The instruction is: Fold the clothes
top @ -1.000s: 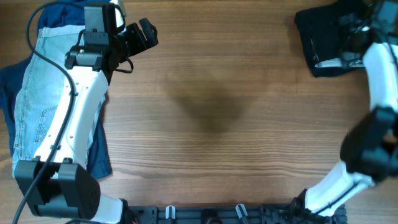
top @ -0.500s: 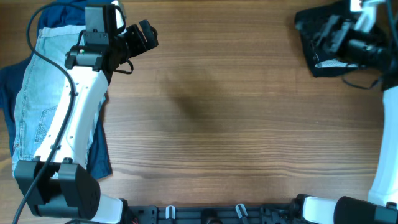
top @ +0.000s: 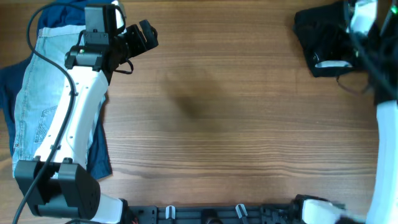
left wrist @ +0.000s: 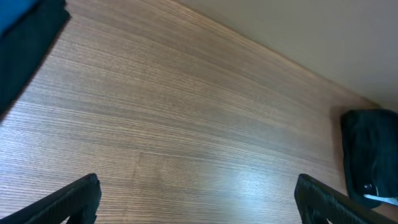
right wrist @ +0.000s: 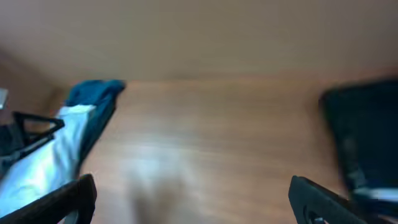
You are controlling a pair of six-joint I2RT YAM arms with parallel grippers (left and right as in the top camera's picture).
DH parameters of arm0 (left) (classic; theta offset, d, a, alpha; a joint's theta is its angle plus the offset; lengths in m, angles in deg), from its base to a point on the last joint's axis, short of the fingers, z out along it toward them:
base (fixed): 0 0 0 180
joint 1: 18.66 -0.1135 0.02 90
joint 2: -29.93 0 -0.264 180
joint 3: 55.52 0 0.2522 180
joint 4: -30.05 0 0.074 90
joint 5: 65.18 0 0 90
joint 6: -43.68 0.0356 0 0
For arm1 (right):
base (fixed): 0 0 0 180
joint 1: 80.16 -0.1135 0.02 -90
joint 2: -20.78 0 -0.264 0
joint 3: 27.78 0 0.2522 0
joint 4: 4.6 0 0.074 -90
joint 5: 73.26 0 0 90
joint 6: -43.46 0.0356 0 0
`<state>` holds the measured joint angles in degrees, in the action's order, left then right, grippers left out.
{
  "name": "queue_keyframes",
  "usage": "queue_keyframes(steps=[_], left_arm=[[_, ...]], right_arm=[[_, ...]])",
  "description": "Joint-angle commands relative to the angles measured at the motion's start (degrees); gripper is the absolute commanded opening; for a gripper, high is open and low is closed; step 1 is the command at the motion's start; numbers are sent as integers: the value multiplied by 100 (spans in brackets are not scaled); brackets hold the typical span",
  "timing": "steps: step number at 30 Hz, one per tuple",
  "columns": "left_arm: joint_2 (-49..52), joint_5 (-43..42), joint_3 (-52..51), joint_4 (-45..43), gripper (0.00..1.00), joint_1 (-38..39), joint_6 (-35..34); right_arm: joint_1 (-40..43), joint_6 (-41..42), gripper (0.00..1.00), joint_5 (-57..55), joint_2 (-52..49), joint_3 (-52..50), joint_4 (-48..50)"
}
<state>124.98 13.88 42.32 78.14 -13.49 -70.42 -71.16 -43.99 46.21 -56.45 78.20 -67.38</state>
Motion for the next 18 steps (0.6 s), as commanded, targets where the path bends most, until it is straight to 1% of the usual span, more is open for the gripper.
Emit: queue_keyframes(steps=[1,2,3,4,6,8,10,11,13,15,18], left_arm=[[55,52,31,-17,100,-20,133],[55,52,31,-17,100,-20,133],[55,52,31,-17,100,-20,133],[55,55,31,-17,100,-20,133],[55,52,31,-17,100,-20,133],[55,52,31,-17,100,-20,133],[55,52,31,-17,100,-20,133],[55,52,31,-17,100,-20,133],[55,52,31,-17,100,-20,133],[55,52,31,-17,100,-20,133],[55,52,31,-17,100,-20,133]], right_arm=[[-68,-704,100,-614,1622,-1104,721],[-68,-710,100,-787,2159,-1788,1141],[-68,-706,100,-1005,3077,-3154,2061],[-68,-702,100,-1019,3556,-3985,2629],[-68,-662,100,-1012,4334,-5327,3606],[-68,-433,100,-1016,5125,-6686,4559],[-68,-339,100,-1016,5696,-7517,4999],[-68,-339,100,-1016,6142,-8046,5139],[-68,-343,100,-1016,6710,-8574,5130],[-68,-361,100,-1019,7125,-8841,5119],[-68,-426,100,-1128,7458,-9016,5084]])
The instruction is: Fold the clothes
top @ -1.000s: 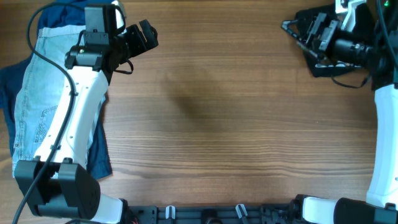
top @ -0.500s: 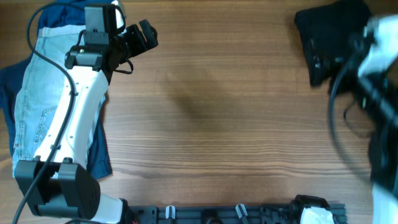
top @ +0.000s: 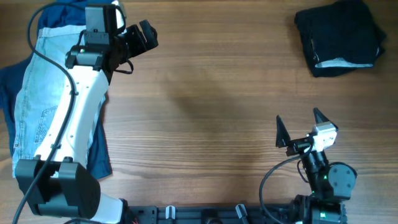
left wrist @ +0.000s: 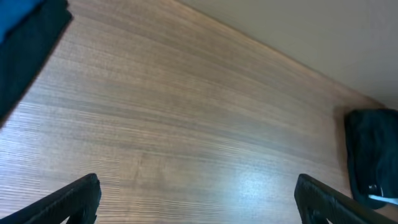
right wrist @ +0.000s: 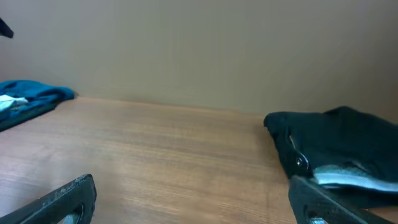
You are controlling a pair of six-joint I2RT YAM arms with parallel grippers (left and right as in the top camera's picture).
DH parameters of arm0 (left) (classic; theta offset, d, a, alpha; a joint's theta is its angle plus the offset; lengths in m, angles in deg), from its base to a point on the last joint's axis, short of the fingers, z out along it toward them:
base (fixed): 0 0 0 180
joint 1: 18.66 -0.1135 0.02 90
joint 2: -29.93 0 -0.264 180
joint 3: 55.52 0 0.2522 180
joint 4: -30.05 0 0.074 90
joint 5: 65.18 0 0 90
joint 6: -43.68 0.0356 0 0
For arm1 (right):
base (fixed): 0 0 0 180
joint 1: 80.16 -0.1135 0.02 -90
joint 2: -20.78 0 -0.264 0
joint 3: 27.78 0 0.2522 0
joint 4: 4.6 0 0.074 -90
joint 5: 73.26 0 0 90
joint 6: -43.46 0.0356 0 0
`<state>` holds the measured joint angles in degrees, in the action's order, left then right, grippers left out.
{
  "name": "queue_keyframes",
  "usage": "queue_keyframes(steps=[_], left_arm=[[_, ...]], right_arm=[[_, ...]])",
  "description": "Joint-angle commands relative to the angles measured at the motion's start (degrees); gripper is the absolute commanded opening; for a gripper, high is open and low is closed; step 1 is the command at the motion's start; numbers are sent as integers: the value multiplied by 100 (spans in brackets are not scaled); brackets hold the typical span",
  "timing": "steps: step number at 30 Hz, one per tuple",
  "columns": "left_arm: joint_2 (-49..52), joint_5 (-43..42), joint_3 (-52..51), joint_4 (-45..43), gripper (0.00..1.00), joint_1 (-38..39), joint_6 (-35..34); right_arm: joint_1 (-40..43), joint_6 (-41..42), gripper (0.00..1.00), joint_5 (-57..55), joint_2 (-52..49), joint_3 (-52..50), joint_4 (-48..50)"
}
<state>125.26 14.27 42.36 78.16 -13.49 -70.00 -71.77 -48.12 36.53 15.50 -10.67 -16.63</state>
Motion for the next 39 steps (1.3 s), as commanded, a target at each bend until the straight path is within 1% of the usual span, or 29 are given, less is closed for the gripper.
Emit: queue_keyframes(steps=[1,6,23,25,26,28,29,31,32,33,35,39], left_arm=[[26,15,26,-20,100,-20,92],[26,13,26,-20,100,-20,92],[-37,17,26,-13,100,-20,92],[-299,227,26,131,100,-13,94],[-579,538,-2,234,100,37,94],[-992,964,-190,109,100,116,94],[-1303,1165,-426,-33,100,138,94],[-2031,1316,-1189,-643,100,122,96],[-2586,1316,-1910,-1207,100,66,92],[-2957,1298,-2413,-1593,100,39,92],[-3915,1296,-3731,-2518,100,17,92],[-5455,1145,-5427,-3331,100,15,90]], right_arm=[[-7,2,100,-208,306,-201,15],[-7,7,100,-348,509,-306,0],[-7,9,100,-348,431,-306,-31],[-7,9,100,-348,431,-306,-31],[-7,9,100,-348,431,-306,-31],[-7,9,100,-348,431,-306,-31],[-7,11,100,-348,431,-306,-31],[-7,9,100,-348,431,-306,-31],[-7,9,100,-348,431,-306,-31],[-7,9,100,-348,431,-306,-31],[-7,9,100,-348,431,-306,-31],[-7,9,100,-348,431,-306,-31]])
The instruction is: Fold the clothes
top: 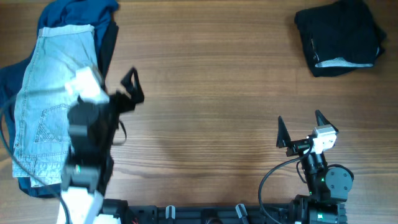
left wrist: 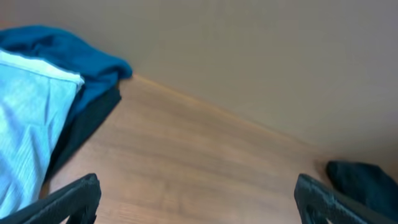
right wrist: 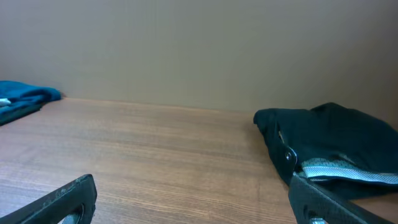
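A folded black garment (top: 339, 37) lies at the far right of the table; it also shows in the right wrist view (right wrist: 329, 143). On the left lies a pile: light denim jeans (top: 46, 93) over a blue garment (top: 74, 12) and dark cloth (top: 102, 50). My left gripper (top: 129, 90) is open and empty over bare wood just right of the pile, blurred. My right gripper (top: 301, 127) is open and empty near the front edge, facing the black garment. The left wrist view shows the jeans (left wrist: 25, 118) and the blue garment (left wrist: 68, 53).
The wooden table (top: 211, 93) lies between the pile and the black garment. A dark rail with clips (top: 205, 213) runs along the front edge. The right arm's base (top: 326, 186) sits at the front right.
My left arm has pulled back from the far end of the pile toward the front; its open gripper now sits beside the pile's middle. The right arm and both garments have not moved.
At first my right arm reached over the black garment at the far right, and my left gripper was open by the far end of the pile. Then the right arm was back at the front edge, the garment lying folded. Now the left arm has drawn back too.
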You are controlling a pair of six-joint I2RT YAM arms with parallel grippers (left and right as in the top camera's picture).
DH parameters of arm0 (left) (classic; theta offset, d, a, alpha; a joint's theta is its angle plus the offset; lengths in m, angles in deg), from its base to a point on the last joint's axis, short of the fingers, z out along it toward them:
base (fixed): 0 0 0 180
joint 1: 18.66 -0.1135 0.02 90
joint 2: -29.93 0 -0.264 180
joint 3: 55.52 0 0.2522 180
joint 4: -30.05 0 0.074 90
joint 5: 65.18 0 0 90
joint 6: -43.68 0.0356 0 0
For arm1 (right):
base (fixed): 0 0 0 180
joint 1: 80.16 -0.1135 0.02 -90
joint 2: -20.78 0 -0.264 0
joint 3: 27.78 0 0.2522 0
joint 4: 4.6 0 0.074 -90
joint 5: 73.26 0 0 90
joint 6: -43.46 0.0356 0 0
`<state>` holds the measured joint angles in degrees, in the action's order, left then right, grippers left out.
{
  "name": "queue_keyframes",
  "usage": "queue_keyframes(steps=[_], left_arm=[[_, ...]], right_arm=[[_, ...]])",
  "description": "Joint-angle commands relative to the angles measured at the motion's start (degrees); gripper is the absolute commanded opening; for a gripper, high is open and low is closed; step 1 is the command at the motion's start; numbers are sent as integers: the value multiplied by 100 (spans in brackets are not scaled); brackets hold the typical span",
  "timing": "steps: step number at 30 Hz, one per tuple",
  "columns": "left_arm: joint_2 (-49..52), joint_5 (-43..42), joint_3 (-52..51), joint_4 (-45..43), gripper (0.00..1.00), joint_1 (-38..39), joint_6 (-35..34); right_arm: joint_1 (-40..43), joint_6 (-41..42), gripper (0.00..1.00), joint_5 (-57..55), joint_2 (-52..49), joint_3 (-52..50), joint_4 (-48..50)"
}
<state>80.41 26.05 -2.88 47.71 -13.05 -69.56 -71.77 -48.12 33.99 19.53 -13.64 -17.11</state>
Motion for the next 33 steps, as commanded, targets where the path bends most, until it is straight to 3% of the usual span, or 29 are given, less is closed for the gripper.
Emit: queue_keyframes(steps=[1,5,11,21,33], left_arm=[[-1572,-72,-1436,-452,100,-52,42],[-2811,-603,-2446,-527,100,-481,24],[-4179,-614,-3447,-525,100,-516,26],[-4839,-643,-3851,24,100,-599,28],[-5036,-656,-3851,0,100,-820,28]], right_arm=[[-7,9,100,-94,28,-9,17],[-7,9,100,-94,28,-9,17],[-7,9,100,-94,28,-9,17],[-7,9,100,-94,28,-9,17],[-7,9,100,-94,28,-9,17]])
